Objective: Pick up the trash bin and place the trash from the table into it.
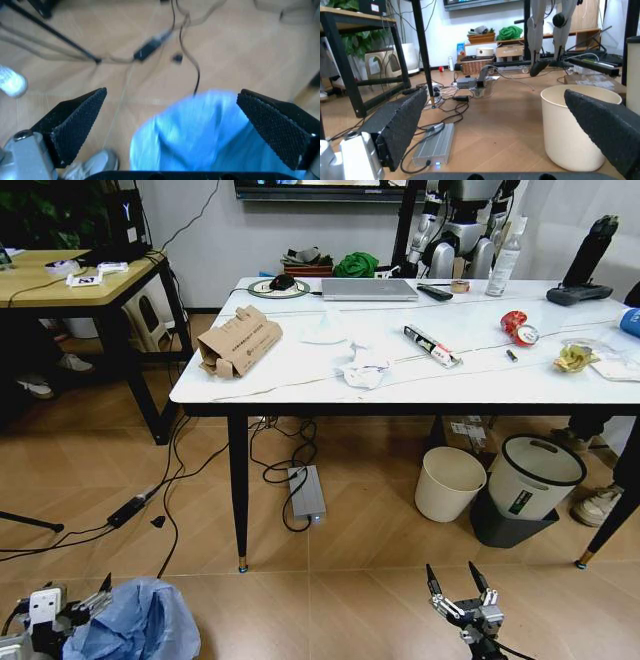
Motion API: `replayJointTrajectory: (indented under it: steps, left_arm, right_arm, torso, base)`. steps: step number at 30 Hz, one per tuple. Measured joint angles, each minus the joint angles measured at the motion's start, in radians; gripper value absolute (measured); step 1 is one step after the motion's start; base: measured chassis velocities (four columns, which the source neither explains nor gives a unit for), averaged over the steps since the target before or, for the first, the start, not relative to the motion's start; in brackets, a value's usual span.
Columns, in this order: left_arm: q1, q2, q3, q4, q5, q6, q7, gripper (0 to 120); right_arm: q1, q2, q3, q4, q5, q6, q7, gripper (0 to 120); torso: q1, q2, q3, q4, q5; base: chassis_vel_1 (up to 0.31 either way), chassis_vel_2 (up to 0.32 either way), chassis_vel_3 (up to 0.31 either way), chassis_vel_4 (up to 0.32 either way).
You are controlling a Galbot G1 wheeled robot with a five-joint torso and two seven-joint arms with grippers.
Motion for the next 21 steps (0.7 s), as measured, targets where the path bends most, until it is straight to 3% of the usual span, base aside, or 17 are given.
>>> replayJointTrajectory:
  steps: [10,21]
  left_arm:
    - [-0.023,-0.014,0.029,0.168,0.043,-0.015,0.092,100]
    - [-0.082,0.004,0.017,0.318,0.024,-0.041,0.104,100]
  right_arm:
    - [0.007,0.001,-0.004,-0.005,-0.002,0.006,-0.001,100]
    - [0.004,0.002,-0.006,-0.016,-0.013,0.016,-0.002,100]
  torso:
    - [0.001,0.002,0.001,0.0000,0.0007]
    - [0.002,0.003,0.002,0.0001,0.0007]
  base:
    - [0.000,0.000,0.000,0.000]
    - [0.000,0.000,0.000,0.000]
